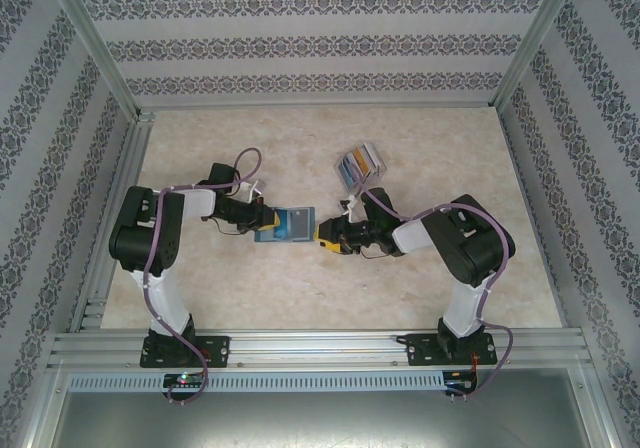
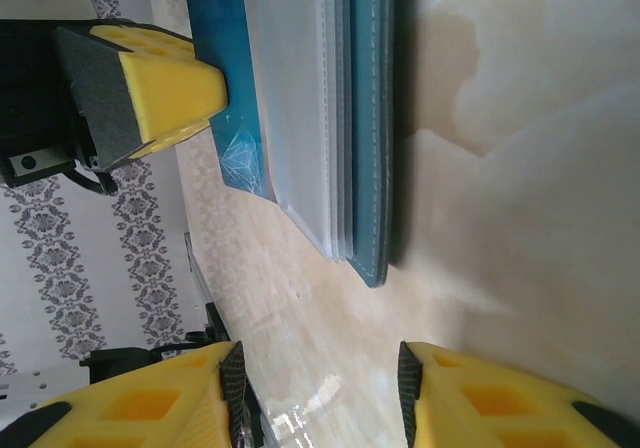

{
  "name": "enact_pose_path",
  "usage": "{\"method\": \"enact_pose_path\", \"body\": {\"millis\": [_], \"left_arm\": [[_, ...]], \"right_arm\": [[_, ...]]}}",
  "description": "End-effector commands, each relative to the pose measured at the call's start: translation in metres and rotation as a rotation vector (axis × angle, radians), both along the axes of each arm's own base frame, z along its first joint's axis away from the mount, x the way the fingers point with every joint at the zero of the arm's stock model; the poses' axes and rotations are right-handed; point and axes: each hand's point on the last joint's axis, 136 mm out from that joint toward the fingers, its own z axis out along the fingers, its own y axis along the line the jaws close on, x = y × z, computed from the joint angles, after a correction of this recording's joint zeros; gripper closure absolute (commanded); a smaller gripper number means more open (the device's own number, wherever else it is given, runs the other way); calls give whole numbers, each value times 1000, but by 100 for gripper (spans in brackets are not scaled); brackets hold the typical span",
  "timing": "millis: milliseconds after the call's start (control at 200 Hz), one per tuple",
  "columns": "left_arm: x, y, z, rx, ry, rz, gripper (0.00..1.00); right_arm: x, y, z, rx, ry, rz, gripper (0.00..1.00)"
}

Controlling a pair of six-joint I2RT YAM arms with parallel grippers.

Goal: Put the credit cards into the card holder
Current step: Insert the credit card into the card slot.

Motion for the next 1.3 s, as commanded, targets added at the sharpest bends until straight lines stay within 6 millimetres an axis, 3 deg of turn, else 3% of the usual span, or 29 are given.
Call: {"method": "enact_pose_path", "body": {"millis": [0,550,954,1109,1294], "left_arm": [[-4,-5,-15,43,32,-8,100],[-1,-16,-19,87,34,-25,100],[0,-22,-22,110,43,-23,93],[2,-22,-22,118,49,-18,85],[3,-20,-18,142,59,-7,79]], "right_arm": [[16,-7,-30,-108,-31,-73,53],[23,-11,-31,-145,-35,-83,53],[41,-34,-22,-386,-128,-75,55],[52,-40,-21,-456,-156,-88,62],[56,-26,-19,-467,-174,-54,75]]}}
